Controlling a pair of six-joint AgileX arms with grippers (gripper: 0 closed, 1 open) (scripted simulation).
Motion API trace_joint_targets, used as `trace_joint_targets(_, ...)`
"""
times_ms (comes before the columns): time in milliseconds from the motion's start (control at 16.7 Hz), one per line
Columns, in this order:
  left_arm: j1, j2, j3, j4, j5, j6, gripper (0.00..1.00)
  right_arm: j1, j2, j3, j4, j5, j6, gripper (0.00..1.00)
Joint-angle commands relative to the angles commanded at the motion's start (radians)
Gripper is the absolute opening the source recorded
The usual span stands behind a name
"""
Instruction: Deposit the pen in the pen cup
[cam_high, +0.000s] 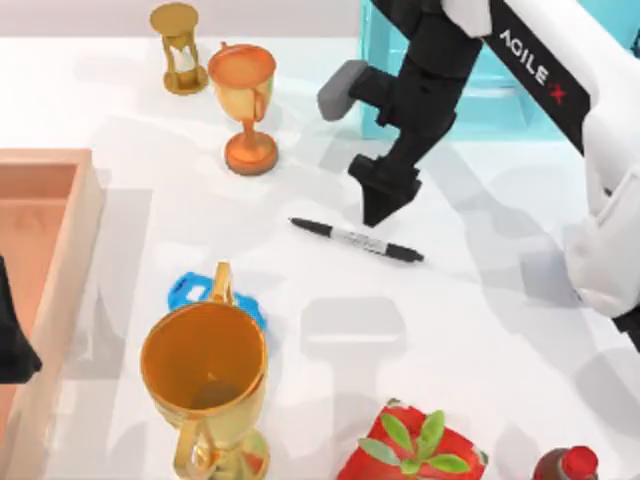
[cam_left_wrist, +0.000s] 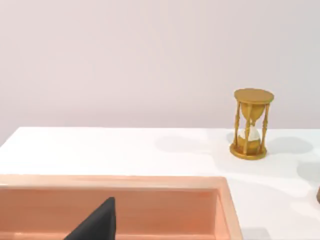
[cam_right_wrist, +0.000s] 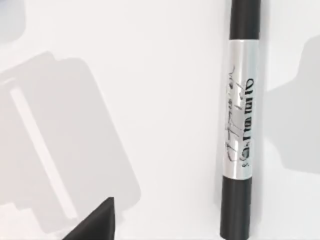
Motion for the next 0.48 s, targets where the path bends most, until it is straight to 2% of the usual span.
trace_joint_targets(240,0.0,0.0,0.0,0.0,0.0,0.0,1.0,0.005,-0.013,-0.072,0.061,0.0,0.011,1.0)
trace_joint_targets(480,0.0,0.0,0.0,0.0,0.0,0.0,1.0,0.023,-0.059,-0.288,0.233,-0.001,0.029,1.0)
